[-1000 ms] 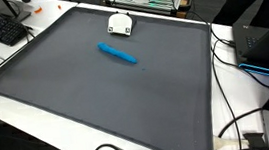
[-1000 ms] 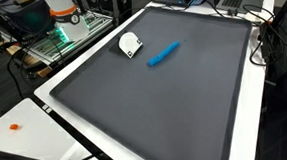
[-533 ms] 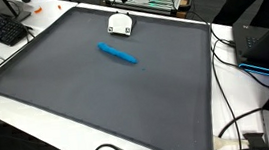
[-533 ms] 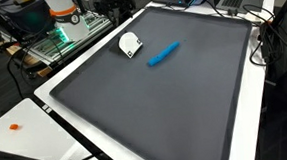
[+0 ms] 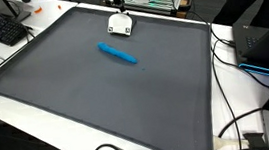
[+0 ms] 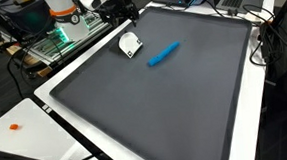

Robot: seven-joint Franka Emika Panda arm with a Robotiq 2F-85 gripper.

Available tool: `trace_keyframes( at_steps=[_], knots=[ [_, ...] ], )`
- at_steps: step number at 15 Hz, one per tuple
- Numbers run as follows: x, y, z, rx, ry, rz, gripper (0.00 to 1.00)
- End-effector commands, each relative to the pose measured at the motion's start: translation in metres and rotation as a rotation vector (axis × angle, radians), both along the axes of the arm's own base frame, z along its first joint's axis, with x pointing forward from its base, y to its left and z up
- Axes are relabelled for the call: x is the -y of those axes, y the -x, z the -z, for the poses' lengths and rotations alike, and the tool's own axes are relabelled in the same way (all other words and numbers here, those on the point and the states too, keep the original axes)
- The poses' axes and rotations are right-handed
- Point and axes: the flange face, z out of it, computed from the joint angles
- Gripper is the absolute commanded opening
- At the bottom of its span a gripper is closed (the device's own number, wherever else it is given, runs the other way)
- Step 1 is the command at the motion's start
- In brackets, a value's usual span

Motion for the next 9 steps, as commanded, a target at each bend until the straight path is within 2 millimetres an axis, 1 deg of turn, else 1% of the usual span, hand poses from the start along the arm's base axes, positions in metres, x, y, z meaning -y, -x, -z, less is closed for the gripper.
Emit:
trace_keyframes(
  at_steps=[1,9],
  knots=[
    [-0.005,-0.005,0.015,0.006,0.014,0.018,1.00],
    [-0.012,-0.008,0.028,0.040,0.036,0.040,1.00]
  ],
)
